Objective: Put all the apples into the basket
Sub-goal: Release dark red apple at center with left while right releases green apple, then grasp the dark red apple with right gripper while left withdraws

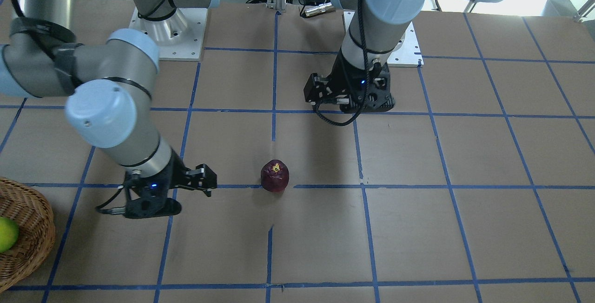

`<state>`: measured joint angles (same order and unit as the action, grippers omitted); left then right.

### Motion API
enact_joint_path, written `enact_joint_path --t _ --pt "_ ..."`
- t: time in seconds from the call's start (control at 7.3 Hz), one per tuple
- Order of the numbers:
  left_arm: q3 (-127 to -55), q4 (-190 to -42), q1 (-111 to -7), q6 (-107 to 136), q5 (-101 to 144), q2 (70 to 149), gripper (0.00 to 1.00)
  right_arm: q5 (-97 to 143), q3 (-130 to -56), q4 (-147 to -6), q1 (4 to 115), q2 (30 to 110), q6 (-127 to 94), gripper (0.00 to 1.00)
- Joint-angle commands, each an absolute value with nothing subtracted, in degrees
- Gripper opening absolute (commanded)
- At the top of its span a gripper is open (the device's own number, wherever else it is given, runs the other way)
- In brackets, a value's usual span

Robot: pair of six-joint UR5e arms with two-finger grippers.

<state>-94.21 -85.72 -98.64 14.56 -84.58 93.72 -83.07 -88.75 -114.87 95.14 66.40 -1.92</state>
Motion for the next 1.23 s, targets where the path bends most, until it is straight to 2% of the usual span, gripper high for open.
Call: enact_joint_path --t 0.0,0.41,0.82,0.96,1.1 --pt "-94.04 -92.80 -95.46 6.81 -89.71 86.25 1.00 -83.49 -90.26 -118.55 104.98 64.96 -16.71 1.00" --pt "-94.31 -91.94 -91.50 1.24 -89.12 84.46 1.00 -83.67 -91.31 -120.23 110.29 62.15 -28.01 1.00" --pt "-91.77 -88.86 -90.26 1.58 -88.86 87.00 1.00 -88.95 -92.20 -120.41 111.27 58.19 -28.39 1.00" --pt "-91.67 -88.77 -90.52 1.32 -88.94 87.45 1.00 -89.03 -92.28 -120.50 111.44 57.84 -28.30 0.97" --pt "-91.15 -88.77 -90.53 1.14 -88.95 87.63 1.00 -88.86 -91.59 -120.15 111.27 58.18 -27.43 0.35"
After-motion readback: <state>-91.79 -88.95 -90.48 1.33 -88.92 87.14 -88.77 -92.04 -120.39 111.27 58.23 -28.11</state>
